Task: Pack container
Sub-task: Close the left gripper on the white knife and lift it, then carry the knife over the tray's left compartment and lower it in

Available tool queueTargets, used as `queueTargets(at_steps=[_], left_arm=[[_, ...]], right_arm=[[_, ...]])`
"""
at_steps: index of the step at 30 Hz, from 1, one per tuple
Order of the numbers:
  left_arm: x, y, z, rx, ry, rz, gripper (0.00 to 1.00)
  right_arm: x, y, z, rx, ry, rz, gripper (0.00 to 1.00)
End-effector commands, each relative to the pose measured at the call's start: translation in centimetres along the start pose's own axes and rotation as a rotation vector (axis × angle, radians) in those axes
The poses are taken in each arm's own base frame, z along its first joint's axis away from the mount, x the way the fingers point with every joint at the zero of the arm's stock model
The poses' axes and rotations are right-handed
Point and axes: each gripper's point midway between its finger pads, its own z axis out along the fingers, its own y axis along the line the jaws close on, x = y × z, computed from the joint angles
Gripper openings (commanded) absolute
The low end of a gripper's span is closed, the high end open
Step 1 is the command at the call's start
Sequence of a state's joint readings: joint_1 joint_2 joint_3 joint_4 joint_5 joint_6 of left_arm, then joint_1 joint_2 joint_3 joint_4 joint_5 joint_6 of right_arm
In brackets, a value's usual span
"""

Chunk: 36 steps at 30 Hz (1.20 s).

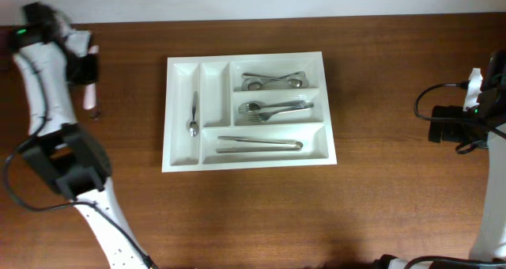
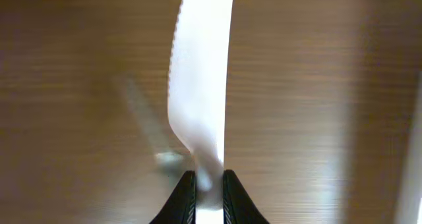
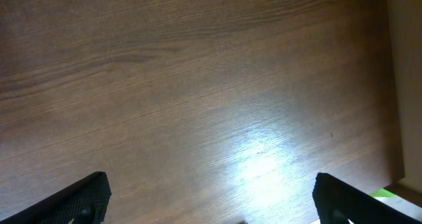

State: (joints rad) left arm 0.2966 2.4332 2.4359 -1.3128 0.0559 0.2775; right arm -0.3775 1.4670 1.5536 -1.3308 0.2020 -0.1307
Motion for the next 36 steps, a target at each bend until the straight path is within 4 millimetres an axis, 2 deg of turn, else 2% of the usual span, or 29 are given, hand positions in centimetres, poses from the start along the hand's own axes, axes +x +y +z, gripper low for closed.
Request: queueTargets(at_steps=[1,2,7,14,19,26,36], left_arm=[[-0.9,-5.9,-0.4,0.127,-0.002,-0.051,0.02],[-0.9,-7.8,-0.4,0.161,0.006,-0.042,0.02],[-0.4,-13.7,-0.6,0.224,0.063,-0.09,0.02],[0.8,-20.5,-1.3,0.337,0.129,-0.094,0.02],[1.1,-24.1,-1.5,0.353,0.136,-0.045,0.02],[1.9,-27.9,-1.7,0.358,0.143,0.023,0.02],[2.2,-29.7,-1.4,0.314,0.138,0.039,0.02]], right_arm=[[0.1,-0.5,-0.6,0.019,-0.016,0.016,0.99],[0.1,-0.5,-0.6,0.019,-0.016,0.016,0.99],[0.1,-0.5,-0.6,0.019,-0.016,0.016,0.99],[0.1,-0.5,-0.6,0.019,-0.016,0.016,0.99],[0.1,-0.5,-0.6,0.019,-0.016,0.016,0.99],[0.1,-0.5,-0.6,0.019,-0.016,0.016,0.99],[0.1,-0.5,-0.6,0.019,-0.016,0.016,0.99]])
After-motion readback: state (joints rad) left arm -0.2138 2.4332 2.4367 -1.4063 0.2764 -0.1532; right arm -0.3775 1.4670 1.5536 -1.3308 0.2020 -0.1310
